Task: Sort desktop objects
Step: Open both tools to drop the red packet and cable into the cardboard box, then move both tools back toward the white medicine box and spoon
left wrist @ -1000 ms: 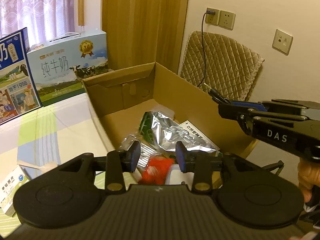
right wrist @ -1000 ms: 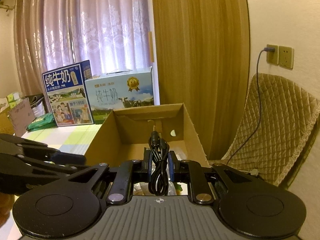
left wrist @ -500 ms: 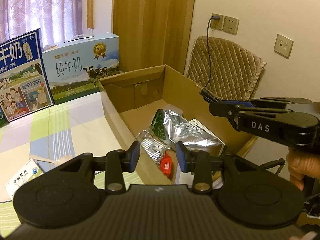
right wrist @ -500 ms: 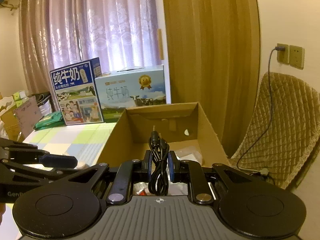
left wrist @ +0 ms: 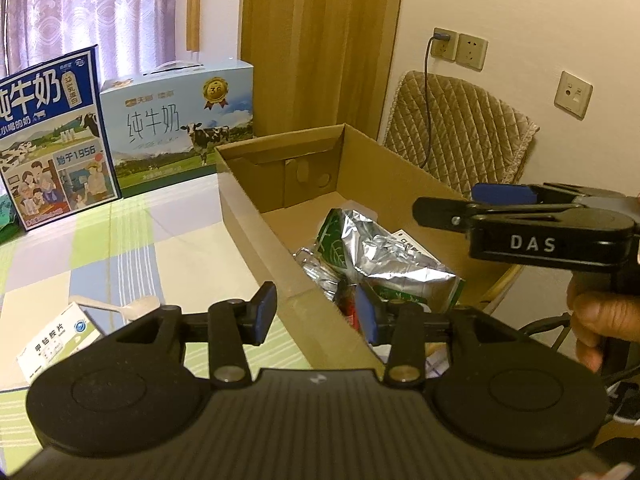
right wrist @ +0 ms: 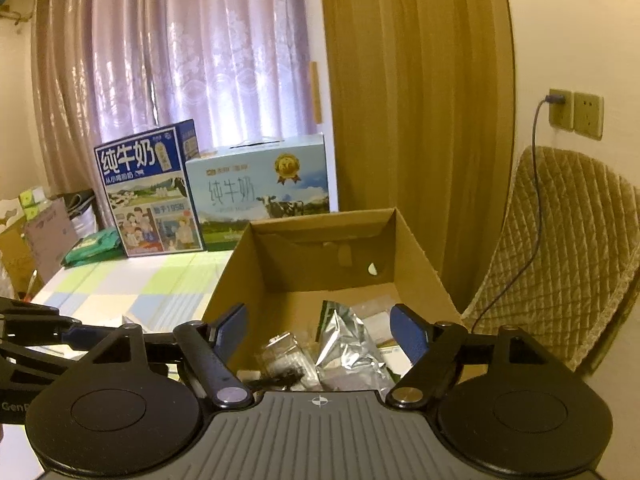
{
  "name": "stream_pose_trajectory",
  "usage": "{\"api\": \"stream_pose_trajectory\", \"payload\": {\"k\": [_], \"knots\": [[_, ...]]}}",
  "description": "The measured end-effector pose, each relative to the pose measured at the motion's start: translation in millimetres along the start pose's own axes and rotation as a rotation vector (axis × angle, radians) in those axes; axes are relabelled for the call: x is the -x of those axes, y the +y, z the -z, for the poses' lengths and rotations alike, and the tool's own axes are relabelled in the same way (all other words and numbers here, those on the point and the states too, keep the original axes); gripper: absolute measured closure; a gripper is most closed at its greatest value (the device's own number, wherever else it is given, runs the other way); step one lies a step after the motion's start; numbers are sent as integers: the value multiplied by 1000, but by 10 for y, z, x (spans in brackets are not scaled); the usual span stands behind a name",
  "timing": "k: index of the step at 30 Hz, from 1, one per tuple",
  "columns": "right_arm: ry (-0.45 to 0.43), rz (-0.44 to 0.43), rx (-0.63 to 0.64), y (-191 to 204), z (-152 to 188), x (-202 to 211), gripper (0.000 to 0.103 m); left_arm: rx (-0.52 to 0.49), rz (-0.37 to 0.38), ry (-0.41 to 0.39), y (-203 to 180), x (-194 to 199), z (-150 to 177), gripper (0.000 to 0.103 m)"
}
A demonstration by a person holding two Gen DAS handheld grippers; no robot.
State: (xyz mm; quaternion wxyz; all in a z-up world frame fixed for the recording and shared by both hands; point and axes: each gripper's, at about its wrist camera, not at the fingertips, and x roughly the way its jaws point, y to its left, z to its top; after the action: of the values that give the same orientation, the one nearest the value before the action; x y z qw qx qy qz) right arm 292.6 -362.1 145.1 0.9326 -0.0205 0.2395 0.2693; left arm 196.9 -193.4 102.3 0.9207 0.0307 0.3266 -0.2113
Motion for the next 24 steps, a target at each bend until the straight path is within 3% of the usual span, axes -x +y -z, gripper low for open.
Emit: {"api": "stream_pose_trajectory", "payload": {"k": [11, 24], "knots": [[-17, -9, 7, 136, -54, 261, 27, 11, -18, -15, 96, 274, 61, 63], [-41, -80, 62, 680, -72, 562, 16, 12, -90, -38, 328, 815, 253, 42]]}}
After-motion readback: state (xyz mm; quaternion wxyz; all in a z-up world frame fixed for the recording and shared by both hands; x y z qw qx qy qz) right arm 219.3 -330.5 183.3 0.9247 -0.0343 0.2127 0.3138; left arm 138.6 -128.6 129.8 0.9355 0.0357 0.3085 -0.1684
